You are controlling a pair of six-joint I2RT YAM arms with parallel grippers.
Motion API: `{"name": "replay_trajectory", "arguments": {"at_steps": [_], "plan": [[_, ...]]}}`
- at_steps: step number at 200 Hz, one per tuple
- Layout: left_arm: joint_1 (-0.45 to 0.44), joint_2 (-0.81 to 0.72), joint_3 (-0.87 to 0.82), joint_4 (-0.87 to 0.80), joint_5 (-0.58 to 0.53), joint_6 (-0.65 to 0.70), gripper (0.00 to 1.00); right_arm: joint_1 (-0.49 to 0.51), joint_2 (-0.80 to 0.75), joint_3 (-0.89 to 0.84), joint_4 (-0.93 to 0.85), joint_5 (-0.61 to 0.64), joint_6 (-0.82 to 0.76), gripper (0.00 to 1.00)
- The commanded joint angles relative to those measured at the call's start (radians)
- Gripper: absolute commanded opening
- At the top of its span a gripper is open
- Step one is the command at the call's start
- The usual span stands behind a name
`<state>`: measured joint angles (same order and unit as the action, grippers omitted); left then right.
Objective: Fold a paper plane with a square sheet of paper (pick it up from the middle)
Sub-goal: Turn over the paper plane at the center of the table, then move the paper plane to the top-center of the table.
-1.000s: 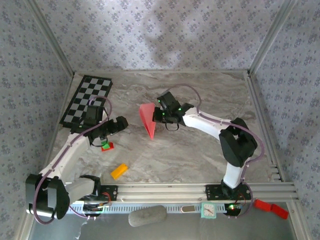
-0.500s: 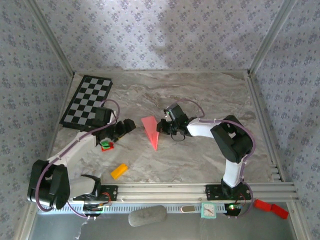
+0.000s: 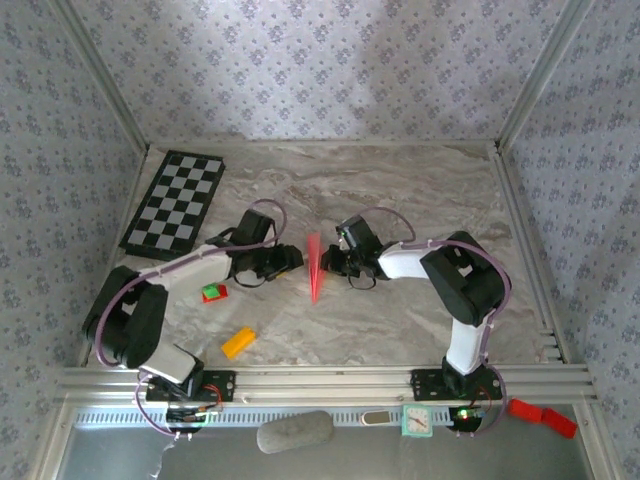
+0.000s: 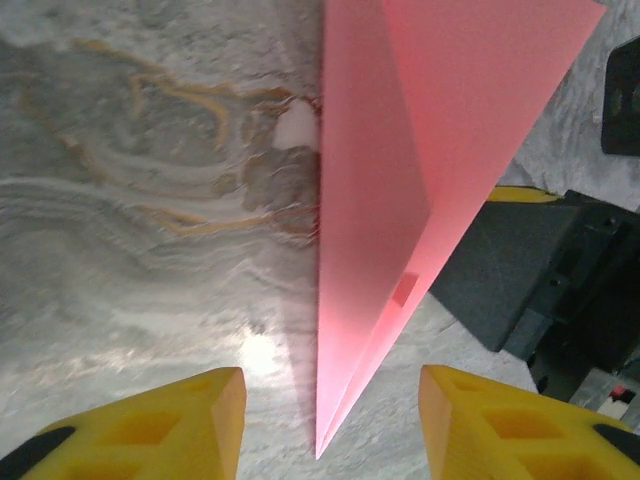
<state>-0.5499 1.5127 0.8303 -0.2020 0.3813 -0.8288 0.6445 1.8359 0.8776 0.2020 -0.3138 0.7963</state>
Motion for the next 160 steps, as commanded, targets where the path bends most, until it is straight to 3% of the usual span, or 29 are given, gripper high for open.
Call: {"name": "replay_trajectory", "arguments": {"at_steps": [1, 31, 67, 86, 160], "plan": [[-0.005, 0.029, 0.029, 0.048, 0.029, 0.003, 0.46, -0.009, -0.037, -0.012, -0.002, 0.024, 0.003, 0.09], [-0.044, 0.039, 0.061, 0.042, 0.003, 0.011, 0.43, -0.009, -0.038, -0.011, -0.004, 0.018, 0.001, 0.09], [-0.056, 0.079, 0.092, -0.04, -0.116, 0.018, 0.31, -0.01, -0.034, -0.005, -0.009, 0.015, -0.003, 0.09], [-0.055, 0.083, 0.089, -0.051, -0.161, 0.016, 0.31, -0.011, -0.033, -0.003, -0.015, 0.015, -0.006, 0.09], [-0.038, 0.158, 0.118, 0.013, -0.116, 0.021, 0.27, -0.012, -0.026, 0.004, -0.018, 0.005, -0.009, 0.09]]}}
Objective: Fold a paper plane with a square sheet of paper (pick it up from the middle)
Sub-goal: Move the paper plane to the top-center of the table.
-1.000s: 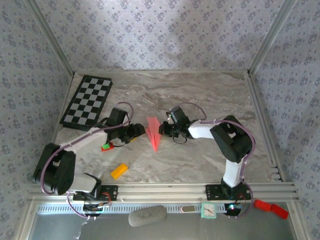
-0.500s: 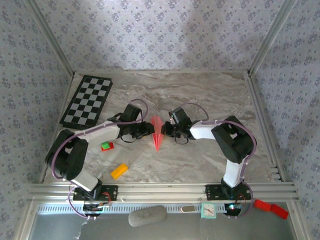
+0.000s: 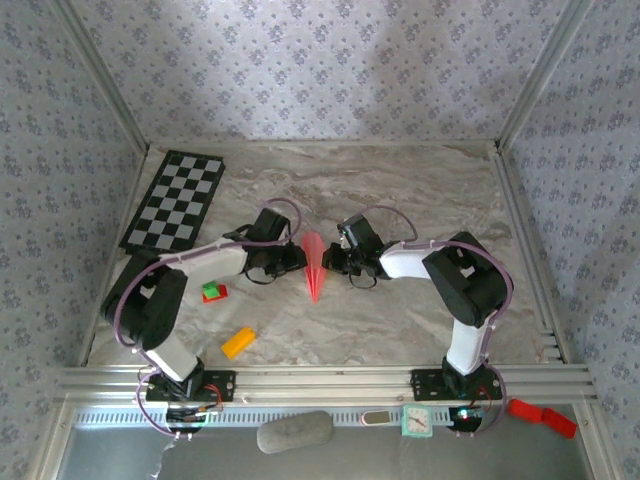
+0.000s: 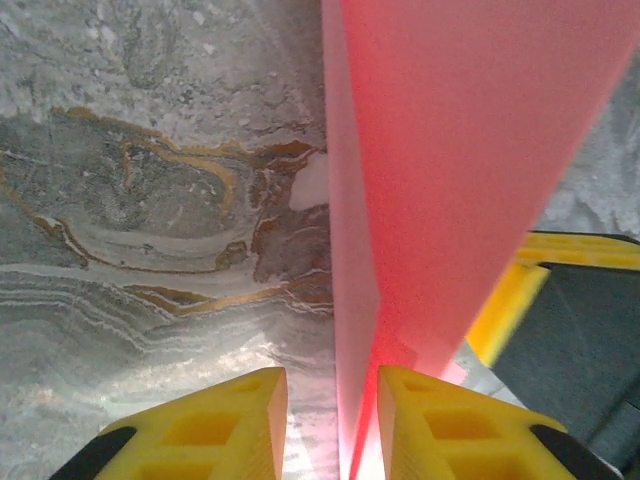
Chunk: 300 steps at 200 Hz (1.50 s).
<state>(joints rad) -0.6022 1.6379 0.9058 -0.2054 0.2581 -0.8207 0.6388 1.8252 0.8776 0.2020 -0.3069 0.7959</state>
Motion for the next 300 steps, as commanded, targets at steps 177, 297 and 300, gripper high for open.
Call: {"name": "replay_trajectory", "arguments": {"at_steps": [177, 297, 300], "plan": [[0.085, -0.038, -0.09, 0.109, -0.018, -0.126, 0.07, -0.019, -0.017, -0.003, -0.023, -0.01, 0.011, 0.09], [-0.005, -0.141, -0.12, 0.122, 0.075, -0.115, 0.34, -0.016, -0.005, 0.009, -0.019, -0.029, 0.02, 0.09], [-0.006, -0.138, -0.12, 0.12, 0.071, -0.116, 0.34, -0.016, -0.004, 0.009, -0.019, -0.029, 0.02, 0.09]]}}
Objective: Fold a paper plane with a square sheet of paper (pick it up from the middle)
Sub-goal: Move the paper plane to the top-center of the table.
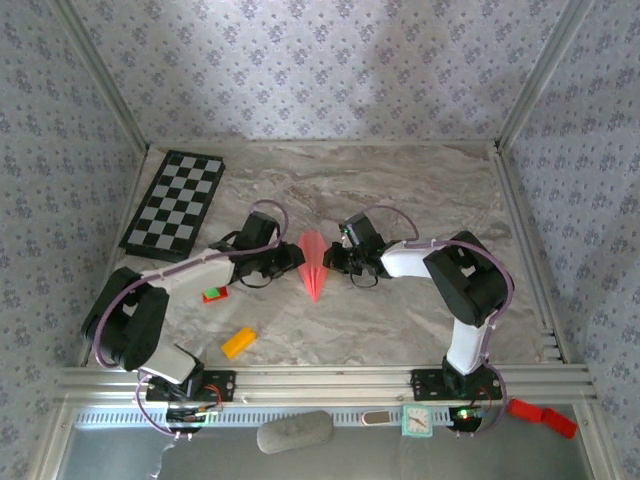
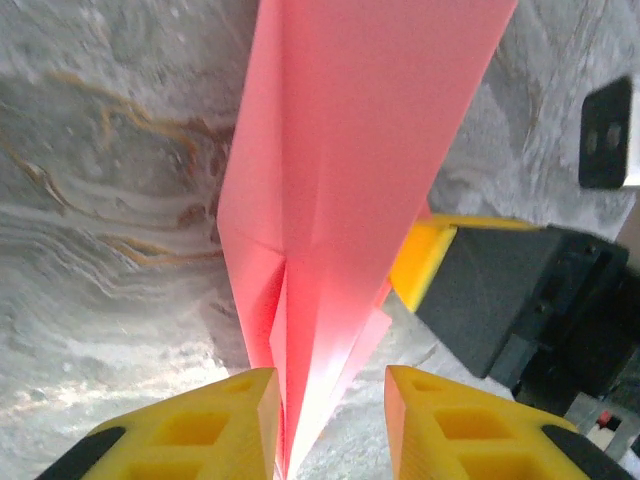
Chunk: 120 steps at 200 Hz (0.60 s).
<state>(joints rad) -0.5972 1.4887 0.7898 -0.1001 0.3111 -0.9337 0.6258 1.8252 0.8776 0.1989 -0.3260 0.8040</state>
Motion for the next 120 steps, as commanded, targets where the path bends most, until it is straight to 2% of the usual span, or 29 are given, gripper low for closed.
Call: {"name": "replay_trajectory", "arguments": {"at_steps": [1, 36, 95, 120], "plan": [[-0.012, 0.012, -0.004, 0.015, 0.018, -0.003, 0.35, -0.004, -0.004, 0.009, -0.016, -0.01, 0.011, 0.09], [-0.018, 0.057, -0.001, 0.056, 0.055, -0.021, 0.36, -0.003, -0.001, 0.011, -0.018, -0.01, 0.012, 0.09], [-0.033, 0.103, 0.036, 0.019, 0.036, -0.008, 0.36, -0.003, 0.002, 0.017, -0.026, -0.01, 0.012, 0.09], [-0.035, 0.117, 0.038, 0.036, 0.052, -0.017, 0.33, -0.004, 0.001, 0.017, -0.028, -0.009, 0.011, 0.09]]}}
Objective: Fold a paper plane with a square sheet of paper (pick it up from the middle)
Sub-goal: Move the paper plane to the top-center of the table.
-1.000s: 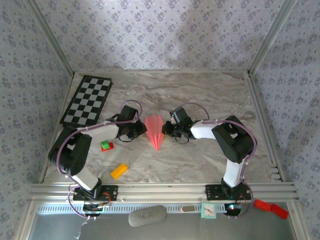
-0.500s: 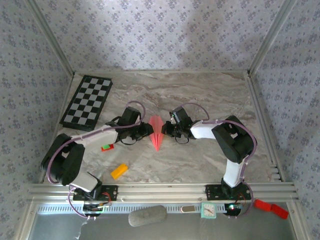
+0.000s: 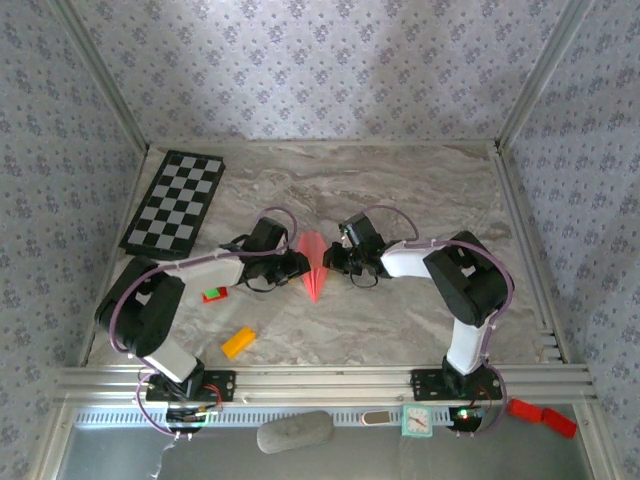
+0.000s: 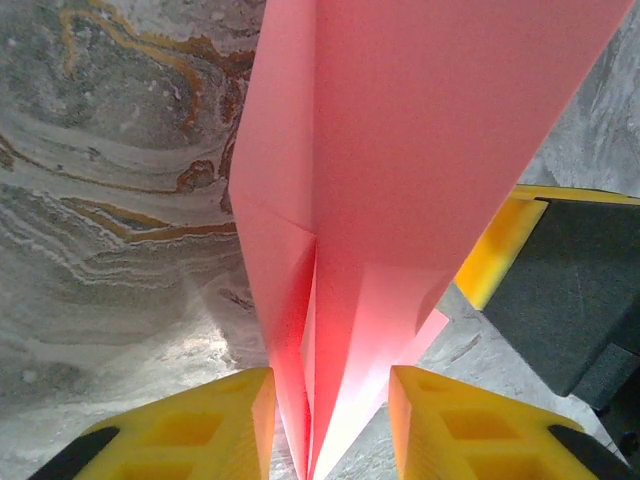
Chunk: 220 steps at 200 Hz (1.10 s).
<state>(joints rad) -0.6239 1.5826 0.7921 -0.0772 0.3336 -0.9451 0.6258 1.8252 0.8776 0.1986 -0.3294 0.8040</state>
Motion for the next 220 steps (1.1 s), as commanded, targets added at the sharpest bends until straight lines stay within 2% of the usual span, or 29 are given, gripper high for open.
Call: {"name": "replay_trajectory", "arguments": {"at_steps": [1, 38, 96, 176, 220], "plan": [[-0.008, 0.024, 0.036, 0.013, 0.031, -0.006, 0.32, -0.003, 0.0, 0.017, -0.028, -0.005, 0.011, 0.09], [-0.013, 0.032, 0.045, 0.02, 0.041, -0.009, 0.29, -0.003, 0.0, 0.019, -0.032, -0.005, 0.007, 0.09], [-0.034, 0.057, 0.068, 0.007, 0.048, 0.009, 0.3, -0.002, -0.002, 0.02, -0.028, -0.013, 0.011, 0.09], [-0.081, 0.095, 0.126, -0.094, -0.032, 0.065, 0.32, -0.008, -0.02, 0.015, -0.005, -0.046, 0.024, 0.09], [-0.088, 0.112, 0.144, -0.108, -0.037, 0.08, 0.32, -0.013, -0.024, 0.019, 0.001, -0.067, 0.03, 0.09]]}}
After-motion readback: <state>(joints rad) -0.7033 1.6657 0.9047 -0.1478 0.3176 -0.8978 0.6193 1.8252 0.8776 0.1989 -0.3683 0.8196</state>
